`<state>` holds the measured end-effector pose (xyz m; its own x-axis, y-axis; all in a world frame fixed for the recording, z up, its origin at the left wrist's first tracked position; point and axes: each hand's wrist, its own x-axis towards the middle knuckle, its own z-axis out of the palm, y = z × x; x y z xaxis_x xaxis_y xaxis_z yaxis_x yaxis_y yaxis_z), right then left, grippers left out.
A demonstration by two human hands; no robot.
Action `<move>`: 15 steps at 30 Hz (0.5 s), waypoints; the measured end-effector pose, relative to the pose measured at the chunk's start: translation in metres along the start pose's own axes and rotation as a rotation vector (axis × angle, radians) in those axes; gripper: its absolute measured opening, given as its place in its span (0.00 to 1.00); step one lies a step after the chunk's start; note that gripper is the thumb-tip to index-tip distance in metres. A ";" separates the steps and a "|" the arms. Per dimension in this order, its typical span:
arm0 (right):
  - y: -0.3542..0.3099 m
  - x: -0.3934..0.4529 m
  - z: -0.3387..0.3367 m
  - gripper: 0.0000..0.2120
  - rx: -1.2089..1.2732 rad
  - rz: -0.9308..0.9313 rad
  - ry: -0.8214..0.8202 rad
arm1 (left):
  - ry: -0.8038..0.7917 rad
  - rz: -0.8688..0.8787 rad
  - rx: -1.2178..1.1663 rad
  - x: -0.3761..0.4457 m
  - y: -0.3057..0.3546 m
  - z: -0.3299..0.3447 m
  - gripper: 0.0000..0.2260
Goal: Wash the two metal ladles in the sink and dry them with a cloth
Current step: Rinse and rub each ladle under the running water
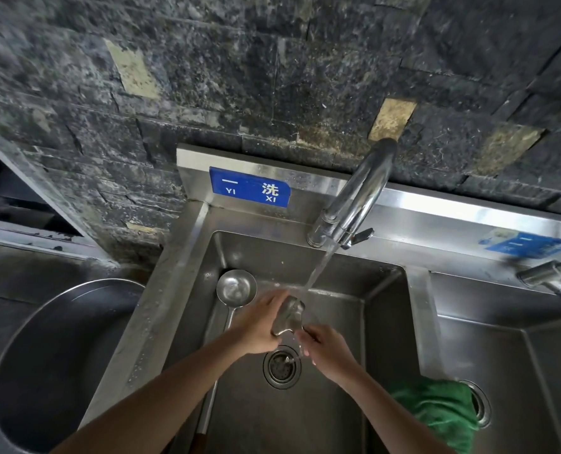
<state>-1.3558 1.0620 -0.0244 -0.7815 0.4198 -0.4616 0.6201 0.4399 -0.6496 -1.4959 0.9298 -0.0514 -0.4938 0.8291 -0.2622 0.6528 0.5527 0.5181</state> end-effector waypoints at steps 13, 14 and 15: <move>0.011 -0.014 0.002 0.14 0.481 0.111 -0.062 | -0.118 0.145 0.072 0.015 0.020 -0.004 0.45; 0.012 -0.015 0.001 0.14 0.489 0.108 -0.056 | -0.111 0.145 0.015 0.017 0.015 -0.006 0.46; 0.013 -0.016 0.000 0.14 0.499 0.102 -0.045 | -0.102 0.130 -0.049 0.018 0.010 -0.009 0.47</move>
<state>-1.3356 1.0605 -0.0256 -0.7279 0.4016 -0.5557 0.5929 -0.0385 -0.8044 -1.5037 0.9492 -0.0433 -0.3442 0.8992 -0.2702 0.6777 0.4371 0.5913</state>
